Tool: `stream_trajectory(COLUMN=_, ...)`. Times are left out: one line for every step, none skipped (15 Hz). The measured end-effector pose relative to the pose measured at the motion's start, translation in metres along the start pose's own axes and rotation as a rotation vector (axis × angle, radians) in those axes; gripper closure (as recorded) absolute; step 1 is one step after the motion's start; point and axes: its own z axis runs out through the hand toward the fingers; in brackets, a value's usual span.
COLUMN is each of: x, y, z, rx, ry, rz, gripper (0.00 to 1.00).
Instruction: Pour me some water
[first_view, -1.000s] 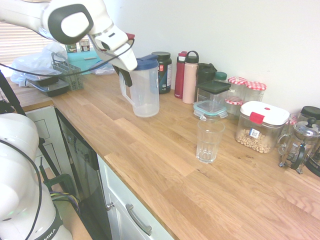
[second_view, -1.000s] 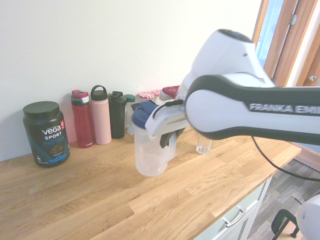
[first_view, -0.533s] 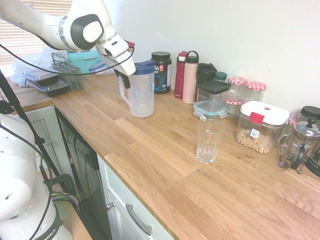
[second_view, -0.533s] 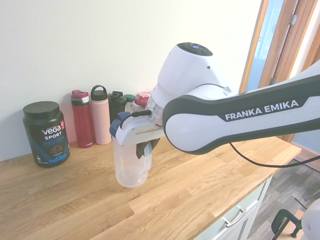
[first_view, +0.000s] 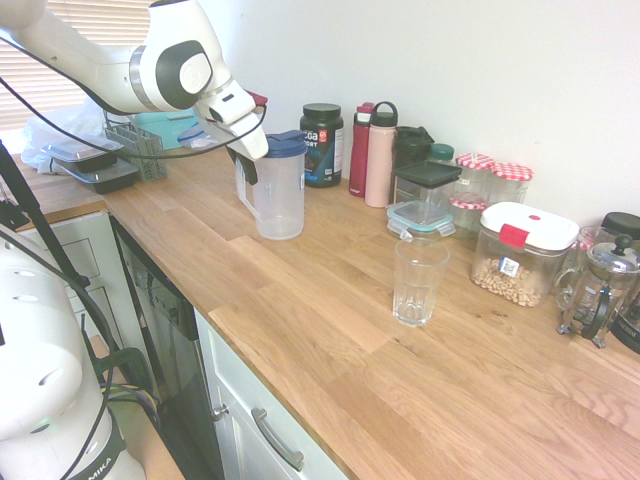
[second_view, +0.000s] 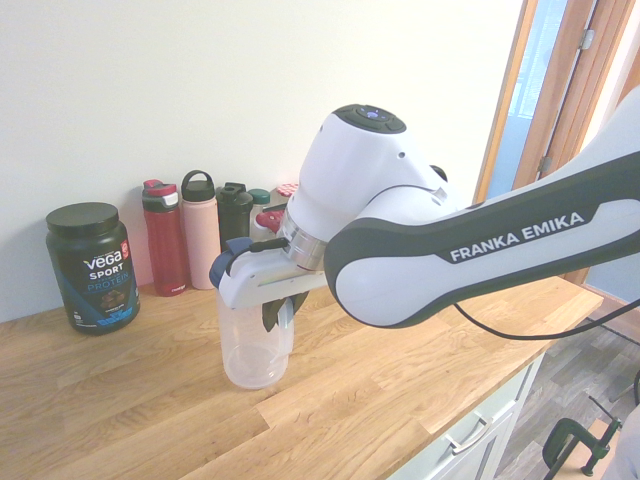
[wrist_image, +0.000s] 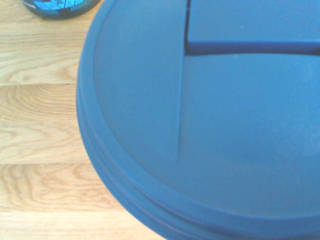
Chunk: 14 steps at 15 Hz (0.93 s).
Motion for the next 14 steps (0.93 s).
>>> stream_trajectory(x=0.0, y=0.0, z=0.0, rx=0.001, ry=0.0, rz=-0.002, gripper=0.0)
stream_trajectory(x=-0.001, y=0.0, z=-0.001, rx=0.008, ry=0.005, rz=-0.004, gripper=0.0)
stream_trajectory(x=-0.001, y=-0.001, z=-0.003, rx=0.013, ry=0.008, rz=-0.004, gripper=0.0)
stream_trajectory(x=-0.001, y=0.0, z=-0.003, rx=0.014, ry=0.008, rz=-0.004, gripper=0.0)
stream_trajectory(x=-0.001, y=0.001, z=-0.004, rx=0.014, ry=0.008, rz=-0.002, gripper=0.0)
stream_trajectory(x=-0.002, y=0.003, z=-0.004, rx=0.015, ry=0.007, rz=0.001, gripper=0.0)
stream_trajectory(x=-0.003, y=0.005, z=-0.007, rx=0.017, ry=0.006, rz=0.0, gripper=0.0)
stream_trajectory(x=-0.006, y=0.008, z=-0.012, rx=0.008, ry=0.002, rz=-0.008, gripper=0.0)
stream_trajectory(x=-0.012, y=0.012, z=-0.022, rx=-0.014, ry=-0.012, rz=-0.023, gripper=0.0)
stream_trajectory(x=-0.017, y=0.019, z=-0.038, rx=-0.039, ry=-0.041, rz=-0.051, gripper=0.0)
stream_trajectory(x=-0.021, y=0.029, z=-0.058, rx=-0.072, ry=-0.072, rz=-0.086, gripper=0.0)
stream_trajectory(x=-0.02, y=0.043, z=-0.079, rx=-0.112, ry=-0.086, rz=-0.107, gripper=0.0)
stream_trajectory(x=-0.01, y=0.058, z=-0.096, rx=-0.137, ry=-0.084, rz=-0.101, gripper=0.0)
stream_trajectory(x=0.003, y=0.074, z=-0.106, rx=-0.145, ry=-0.077, rz=-0.079, gripper=0.0)
